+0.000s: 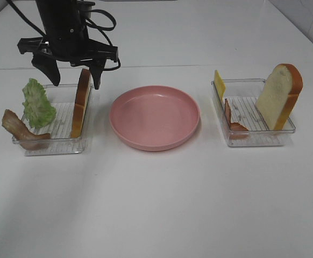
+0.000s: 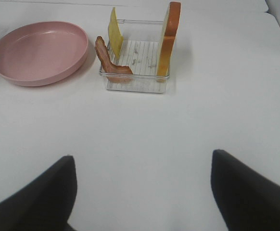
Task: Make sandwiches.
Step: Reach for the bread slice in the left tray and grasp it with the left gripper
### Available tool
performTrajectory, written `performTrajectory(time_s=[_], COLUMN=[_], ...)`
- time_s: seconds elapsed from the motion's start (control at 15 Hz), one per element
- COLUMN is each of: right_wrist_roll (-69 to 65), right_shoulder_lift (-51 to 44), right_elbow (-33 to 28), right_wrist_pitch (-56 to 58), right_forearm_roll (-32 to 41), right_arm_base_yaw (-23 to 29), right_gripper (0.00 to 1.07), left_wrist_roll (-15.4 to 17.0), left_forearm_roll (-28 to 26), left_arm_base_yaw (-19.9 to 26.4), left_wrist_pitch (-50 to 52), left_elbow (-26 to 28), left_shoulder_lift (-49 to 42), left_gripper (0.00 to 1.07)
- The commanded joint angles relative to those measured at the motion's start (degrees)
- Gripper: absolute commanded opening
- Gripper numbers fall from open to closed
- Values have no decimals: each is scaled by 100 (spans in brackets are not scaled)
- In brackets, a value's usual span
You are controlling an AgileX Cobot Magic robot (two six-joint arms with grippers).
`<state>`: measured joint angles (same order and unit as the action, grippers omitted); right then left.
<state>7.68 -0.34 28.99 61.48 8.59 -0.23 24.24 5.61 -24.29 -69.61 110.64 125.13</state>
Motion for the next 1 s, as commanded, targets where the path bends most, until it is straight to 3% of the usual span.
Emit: performTrajectory(time_s=[0.07,0.2,0.6,0.67,0.73,0.87,1.0], right_wrist_roll=[40,40,40,40,40,40,40], right_shoulder_lift=[-80,-80,-80,-80,-80,-80,-80], right_elbow=[0,0,0,0,0,0,0], right_wrist_pitch=[-40,-40,-40,-40,-40,-40,-40], right_forearm_roll=[0,0,0,0,0,0,0], right_arm_base_yaw=[-46,-46,-46,-46,-46,-46,-46], right_gripper=[74,74,74,74,74,74,74], left_wrist_roll=[63,63,86,86,86,86,86], left_forearm_roll=[6,6,97,97,92,92,92], left_arm_base_yaw=[0,0,23,23,63,86,86], left_wrist_pitch=[327,298,309,309,315,264,258], left_elbow=[29,29,29,29,29,29,29], left_shoulder_lift=[189,223,252,252,252,252,252], left_gripper=[74,73,40,40,31,3,0])
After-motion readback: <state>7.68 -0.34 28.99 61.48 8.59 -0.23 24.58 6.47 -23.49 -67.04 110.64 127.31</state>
